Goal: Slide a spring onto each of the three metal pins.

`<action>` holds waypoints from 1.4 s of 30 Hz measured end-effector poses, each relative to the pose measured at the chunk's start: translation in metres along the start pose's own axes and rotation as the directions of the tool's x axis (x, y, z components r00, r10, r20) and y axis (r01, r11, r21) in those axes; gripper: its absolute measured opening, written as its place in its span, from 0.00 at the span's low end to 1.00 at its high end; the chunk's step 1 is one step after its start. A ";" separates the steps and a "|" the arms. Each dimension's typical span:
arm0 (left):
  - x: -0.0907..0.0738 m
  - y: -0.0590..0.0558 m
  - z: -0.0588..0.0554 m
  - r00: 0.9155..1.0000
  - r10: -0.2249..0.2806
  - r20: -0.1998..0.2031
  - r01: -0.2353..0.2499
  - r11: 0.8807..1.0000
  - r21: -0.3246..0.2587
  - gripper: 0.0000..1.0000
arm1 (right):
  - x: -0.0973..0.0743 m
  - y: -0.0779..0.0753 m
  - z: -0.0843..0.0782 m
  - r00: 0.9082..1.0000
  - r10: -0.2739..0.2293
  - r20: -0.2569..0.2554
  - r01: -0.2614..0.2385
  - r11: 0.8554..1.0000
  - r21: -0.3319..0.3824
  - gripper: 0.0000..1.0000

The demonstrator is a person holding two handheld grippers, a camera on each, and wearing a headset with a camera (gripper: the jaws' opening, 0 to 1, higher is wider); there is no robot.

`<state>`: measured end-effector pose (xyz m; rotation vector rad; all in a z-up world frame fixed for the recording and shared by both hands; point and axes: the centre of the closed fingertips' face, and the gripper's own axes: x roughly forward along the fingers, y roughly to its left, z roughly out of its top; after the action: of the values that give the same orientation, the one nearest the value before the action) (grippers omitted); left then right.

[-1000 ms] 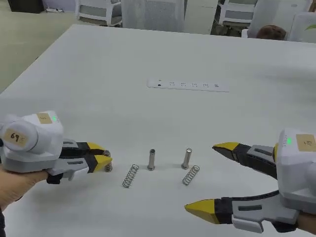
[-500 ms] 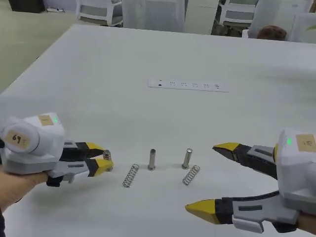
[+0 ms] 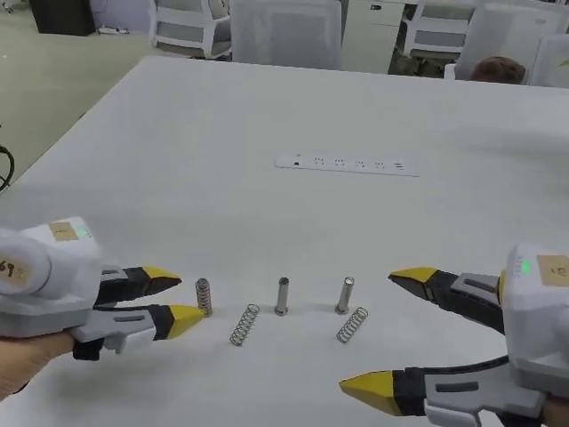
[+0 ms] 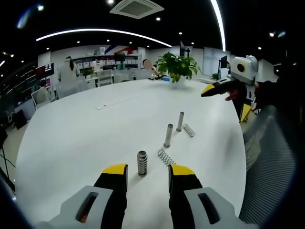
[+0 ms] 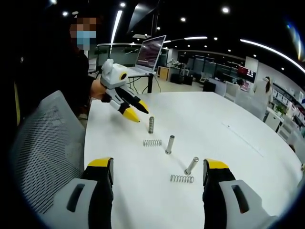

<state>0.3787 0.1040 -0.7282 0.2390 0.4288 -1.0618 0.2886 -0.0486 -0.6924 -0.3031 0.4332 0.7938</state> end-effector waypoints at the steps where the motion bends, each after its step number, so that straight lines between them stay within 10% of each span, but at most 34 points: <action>1: -0.002 0.000 0.001 1.000 0.002 0.004 -0.002 1.000 -0.003 0.28 | 0.000 0.000 0.000 1.000 -0.001 0.000 0.001 1.000 -0.001 0.76; 23: -0.024 -0.038 0.000 0.999 -0.005 0.035 0.006 0.999 -0.037 0.27 | -0.002 -0.001 0.004 1.000 -0.007 0.010 0.007 1.000 -0.013 0.76; 42: 0.007 -0.059 -0.003 0.998 -0.046 -0.050 0.046 0.999 -0.006 0.24 | -0.002 0.001 0.006 1.000 -0.004 0.022 0.005 1.000 -0.015 0.76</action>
<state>0.3289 0.0720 -0.7327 0.2530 0.4832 -1.1012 0.2883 -0.0465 -0.6863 -0.3090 0.4058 0.7958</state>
